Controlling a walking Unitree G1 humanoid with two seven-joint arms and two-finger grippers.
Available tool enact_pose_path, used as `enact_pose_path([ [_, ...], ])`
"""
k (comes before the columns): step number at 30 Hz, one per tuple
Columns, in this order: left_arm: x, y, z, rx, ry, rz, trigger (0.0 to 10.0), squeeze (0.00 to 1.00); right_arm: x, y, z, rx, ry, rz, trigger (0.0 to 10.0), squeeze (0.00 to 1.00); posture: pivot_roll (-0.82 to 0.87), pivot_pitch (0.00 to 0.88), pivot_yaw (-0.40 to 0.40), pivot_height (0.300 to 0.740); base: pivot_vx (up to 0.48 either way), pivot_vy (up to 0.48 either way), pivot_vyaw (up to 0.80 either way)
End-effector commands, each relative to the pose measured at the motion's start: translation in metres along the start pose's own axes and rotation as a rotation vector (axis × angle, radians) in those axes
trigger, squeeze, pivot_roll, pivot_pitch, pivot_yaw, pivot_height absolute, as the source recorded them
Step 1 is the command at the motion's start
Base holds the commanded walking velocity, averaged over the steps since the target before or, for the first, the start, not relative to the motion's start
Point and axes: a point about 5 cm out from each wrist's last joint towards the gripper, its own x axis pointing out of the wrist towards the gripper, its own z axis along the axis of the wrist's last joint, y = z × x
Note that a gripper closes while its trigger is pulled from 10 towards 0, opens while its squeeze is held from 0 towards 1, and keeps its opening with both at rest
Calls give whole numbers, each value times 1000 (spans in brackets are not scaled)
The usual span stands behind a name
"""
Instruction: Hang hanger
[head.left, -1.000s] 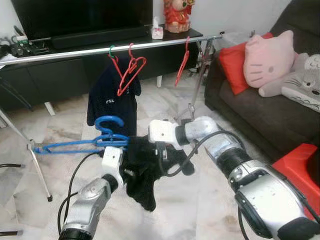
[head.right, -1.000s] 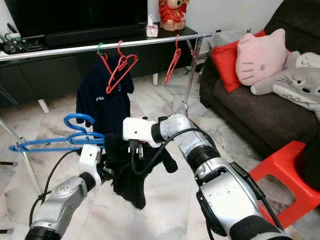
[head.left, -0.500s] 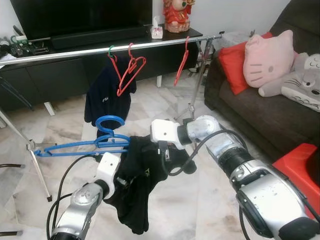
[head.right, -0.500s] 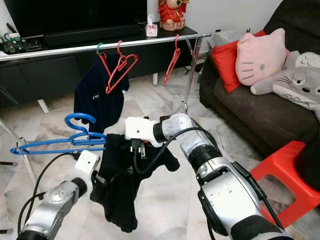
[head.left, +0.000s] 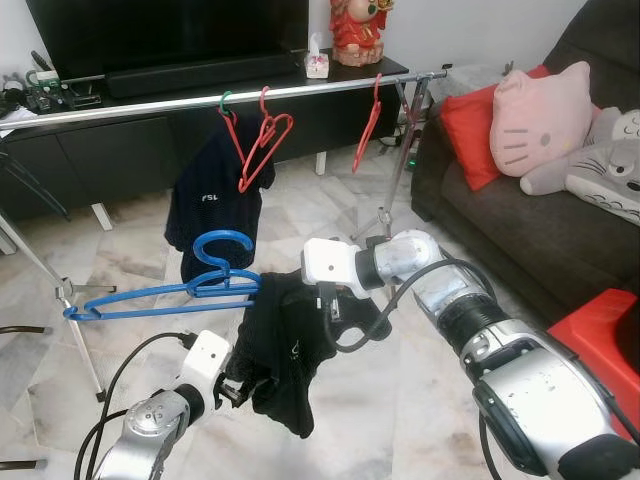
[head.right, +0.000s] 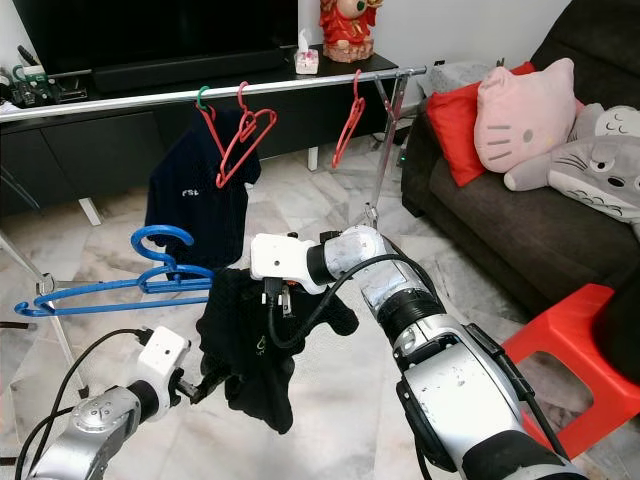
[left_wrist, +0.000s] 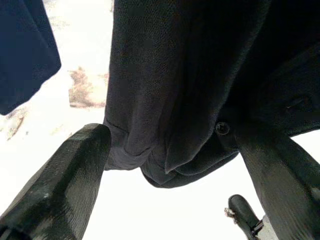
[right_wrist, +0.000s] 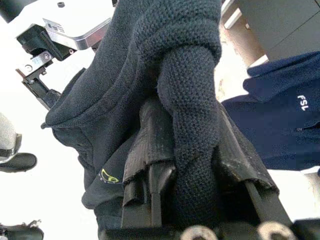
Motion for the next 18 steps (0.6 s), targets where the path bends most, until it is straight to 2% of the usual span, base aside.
enact_pose_path([
  [1, 6, -8, 5, 27, -18, -17, 10000, 0, -3, -6, 10, -42, -37, -22, 10000, 0, -87, 0, -39, 740, 0, 0, 0],
  [5, 8, -14, 2, 29, 8, -64, 10000, 0, -4, -8, 10, -40, -32, -30, 10000, 0, -86, 0, -42, 740, 0, 0, 0],
  [9, 6, -13, -1, 26, 23, -74, 10000, 0, -4, -9, 11, -39, -32, -34, 10000, 0, -84, 0, -43, 740, 0, 0, 0],
  [10, 5, -12, -2, 29, 30, -74, 9020, 0, -3, -10, 12, -39, -34, -35, 10000, 0, -84, 0, -43, 740, 0, 0, 0],
  [11, 5, -12, -2, 29, 30, -74, 9020, 0, -3, -10, 12, -39, -34, -35, 10000, 0, -84, 0, -43, 740, 0, 0, 0],
  [12, 5, -12, -4, 28, 33, -73, 6706, 0, -3, -10, 13, -41, -37, -35, 10000, 0, -84, 0, -43, 740, 0, 0, 0],
  [13, 5, -12, -4, 27, 34, -72, 3059, 0, -2, -10, 14, -42, -38, -35, 10000, 0, -84, 0, -43, 740, 0, 0, 0],
  [14, 5, -11, -4, 26, 37, -67, 2235, 0, -2, -10, 14, -43, -39, -37, 10000, 0, -80, 0, -47, 740, 0, 0, 0],
  [16, 5, -11, -5, 25, 40, -61, 2627, 0, -2, -11, 15, -44, -40, -37, 10000, 0, -80, 0, -47, 740, 0, 0, 0],
  [18, 6, -10, -5, 18, 39, -57, 2235, 0, -1, -12, 17, -46, -45, -36, 10000, 0, -80, 0, -50, 740, 0, 0, 0],
])
